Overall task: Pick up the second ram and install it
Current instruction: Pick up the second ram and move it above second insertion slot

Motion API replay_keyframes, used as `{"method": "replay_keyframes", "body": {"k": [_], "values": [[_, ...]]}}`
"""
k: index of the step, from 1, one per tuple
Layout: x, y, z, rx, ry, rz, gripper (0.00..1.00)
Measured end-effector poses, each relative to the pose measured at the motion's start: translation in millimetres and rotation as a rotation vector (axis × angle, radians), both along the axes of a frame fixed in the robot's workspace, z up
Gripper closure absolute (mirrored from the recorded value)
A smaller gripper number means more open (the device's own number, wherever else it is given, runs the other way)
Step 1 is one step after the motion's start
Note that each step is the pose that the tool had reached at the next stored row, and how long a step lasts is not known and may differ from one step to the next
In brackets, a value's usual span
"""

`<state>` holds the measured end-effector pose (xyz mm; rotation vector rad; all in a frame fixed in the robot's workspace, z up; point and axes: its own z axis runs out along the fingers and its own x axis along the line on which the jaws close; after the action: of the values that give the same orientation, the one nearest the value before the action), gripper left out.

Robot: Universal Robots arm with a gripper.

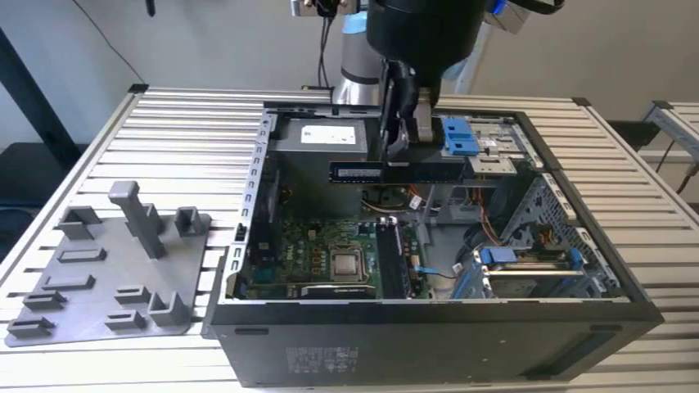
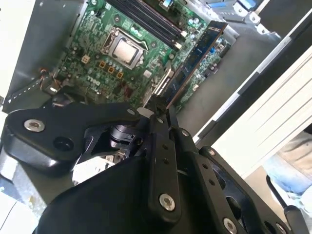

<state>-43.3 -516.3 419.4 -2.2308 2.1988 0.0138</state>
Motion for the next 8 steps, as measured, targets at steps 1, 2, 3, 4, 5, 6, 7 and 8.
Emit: {"method": "replay_keyframes", "body": {"k": [1,2,3,4,5,6,7,8], "values": [[2.3,0.0,0.0,0.0,0.0,0.0,0.86],[4.6,0.0,0.0,0.0,0.0,0.0,0.86],[6.8,0.0,0.0,0.0001,0.0,0.0,0.86],[9.0,0.0,0.0,0.0001,0.0,0.0,0.86],[10.9,0.0,0.0,0.0001,0.0,0.0,0.86],[12.4,0.0,0.0,0.0,0.0,0.0,0.86],[13.0,0.0,0.0,0.0,0.0,0.0,0.86],[13.0,0.0,0.0,0.0,0.0,0.0,0.86]]}}
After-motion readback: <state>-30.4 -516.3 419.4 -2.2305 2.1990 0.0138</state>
